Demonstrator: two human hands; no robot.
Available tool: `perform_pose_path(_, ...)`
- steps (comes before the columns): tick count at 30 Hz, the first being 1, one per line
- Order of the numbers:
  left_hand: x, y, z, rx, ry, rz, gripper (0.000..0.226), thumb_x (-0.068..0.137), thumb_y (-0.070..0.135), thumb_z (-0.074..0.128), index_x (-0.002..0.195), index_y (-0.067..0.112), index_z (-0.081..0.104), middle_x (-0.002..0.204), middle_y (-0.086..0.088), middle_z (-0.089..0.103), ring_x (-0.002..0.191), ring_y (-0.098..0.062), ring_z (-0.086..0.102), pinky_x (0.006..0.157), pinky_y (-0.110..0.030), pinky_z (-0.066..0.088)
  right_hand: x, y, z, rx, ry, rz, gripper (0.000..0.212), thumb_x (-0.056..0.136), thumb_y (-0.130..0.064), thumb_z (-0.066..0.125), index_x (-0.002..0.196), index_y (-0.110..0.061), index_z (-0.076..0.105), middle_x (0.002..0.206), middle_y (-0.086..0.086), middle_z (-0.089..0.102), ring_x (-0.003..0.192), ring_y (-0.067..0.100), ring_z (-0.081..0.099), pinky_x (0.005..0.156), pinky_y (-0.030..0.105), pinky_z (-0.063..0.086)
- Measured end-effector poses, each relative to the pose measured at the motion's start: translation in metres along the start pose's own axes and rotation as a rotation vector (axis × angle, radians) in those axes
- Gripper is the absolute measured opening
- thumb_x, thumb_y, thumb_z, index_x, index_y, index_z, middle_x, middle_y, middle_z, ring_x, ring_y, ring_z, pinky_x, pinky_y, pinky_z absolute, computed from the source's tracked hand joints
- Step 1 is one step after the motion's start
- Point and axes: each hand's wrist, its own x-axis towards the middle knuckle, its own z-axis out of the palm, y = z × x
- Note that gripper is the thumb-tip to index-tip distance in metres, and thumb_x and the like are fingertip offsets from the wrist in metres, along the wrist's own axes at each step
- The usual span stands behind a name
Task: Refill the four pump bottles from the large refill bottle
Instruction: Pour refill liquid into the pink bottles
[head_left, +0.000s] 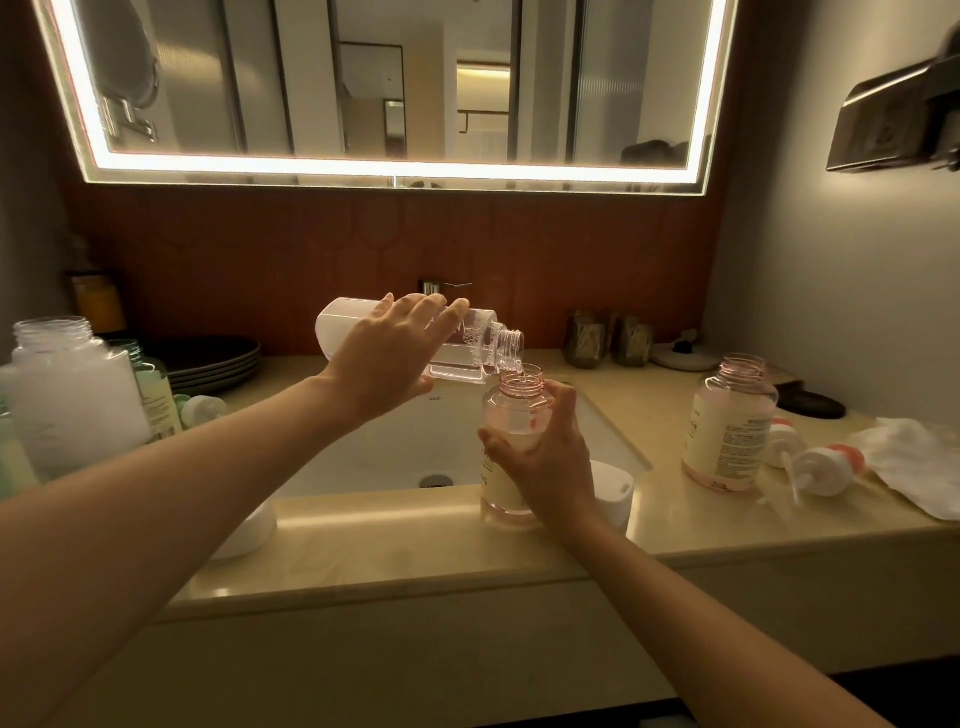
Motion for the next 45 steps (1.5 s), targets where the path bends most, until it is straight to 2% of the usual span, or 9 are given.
perform_pose_path(9,-0.003,0.008,0.003,-0.172,-0.045,-0.114,0.088,0.061,0.023,0.085,0.135,0.007,0.041,0.125,-0.016,0.056,0.112,-0.035,0.057,0.085,-0.048,0.051,0.017,-0.006,-0.02,0.122,-0.16,0.089,0.078,0.068,-0.035,0.078,0.128,-0.016,0.031,0.127,0.008,0.052,0.106,0.022,0.054,0.084,0.031,0.049)
perform_pose_path(12,0.003,0.011,0.008,-0.315,-0.039,-0.276,0.081,0.07,0.027,0.078,0.138,0.016,0.034,0.132,-0.008,0.051,0.116,-0.028,0.052,0.082,-0.041,0.048,0.031,-0.002,-0.034,0.178,-0.106,0.119,0.074,0.069,-0.033,0.077,0.124,-0.013,0.033,0.121,0.01,0.054,0.103,0.025,0.056,0.083,0.039,0.052)
perform_pose_path(18,0.019,0.019,0.035,-0.802,-0.005,-0.595,0.077,0.064,0.026,0.083,0.13,0.015,0.043,0.12,-0.007,0.059,0.104,-0.028,0.055,0.082,-0.035,0.042,0.074,0.016,-0.064,0.167,-0.012,0.148,0.068,0.073,-0.025,0.076,0.123,-0.009,0.032,0.111,0.002,0.051,0.094,0.017,0.054,0.076,0.029,0.044)
perform_pose_path(23,0.032,0.047,0.068,-1.042,0.033,-0.73,0.073,0.063,0.023,0.084,0.126,0.015,0.049,0.108,-0.001,0.056,0.096,-0.017,0.05,0.08,-0.026,0.038,0.108,0.057,-0.064,0.011,0.135,0.211,0.074,0.069,-0.034,0.078,0.124,-0.014,0.032,0.124,0.009,0.049,0.103,0.023,0.054,0.085,0.035,0.047)
perform_pose_path(27,0.046,0.071,0.095,-1.144,0.025,-0.744,0.068,0.063,0.021,0.084,0.123,0.019,0.052,0.104,0.005,0.056,0.095,-0.014,0.052,0.077,-0.024,0.038,0.121,0.088,-0.062,-0.068,0.198,0.305,0.072,0.072,-0.031,0.076,0.127,-0.013,0.032,0.123,0.009,0.045,0.102,0.021,0.05,0.078,0.025,0.036)
perform_pose_path(31,0.059,0.088,0.116,-1.227,0.005,-0.75,0.066,0.063,0.021,0.083,0.121,0.02,0.051,0.103,0.002,0.058,0.096,-0.019,0.056,0.078,-0.032,0.048,0.128,0.116,-0.054,-0.12,0.228,0.358,0.074,0.074,-0.033,0.075,0.13,-0.015,0.03,0.127,0.011,0.043,0.111,0.025,0.047,0.08,0.025,0.037)
perform_pose_path(36,0.074,0.103,0.129,-1.283,-0.016,-0.728,0.068,0.065,0.021,0.082,0.125,0.02,0.05,0.106,0.003,0.056,0.098,-0.017,0.054,0.077,-0.029,0.045,0.141,0.132,-0.05,-0.18,0.299,0.403,0.074,0.074,-0.031,0.075,0.132,-0.013,0.031,0.128,0.014,0.042,0.112,0.026,0.046,0.078,0.024,0.035)
perform_pose_path(41,0.081,0.112,0.131,-1.301,-0.018,-0.724,0.067,0.065,0.021,0.083,0.123,0.022,0.05,0.103,0.005,0.056,0.099,-0.018,0.054,0.085,-0.035,0.048,0.148,0.133,-0.052,-0.261,0.3,0.454,0.091,0.073,-0.038,0.075,0.141,-0.014,0.02,0.142,0.015,0.031,0.126,0.031,0.036,0.098,0.036,0.038)
perform_pose_path(45,0.079,0.115,0.122,-1.312,-0.024,-0.707,0.068,0.064,0.021,0.083,0.124,0.023,0.05,0.101,0.007,0.055,0.099,-0.018,0.055,0.086,-0.037,0.049,0.146,0.118,-0.058,-0.296,0.275,0.422,0.099,0.076,-0.04,0.072,0.147,-0.015,0.007,0.152,0.018,0.011,0.138,0.035,0.019,0.112,0.046,0.025)
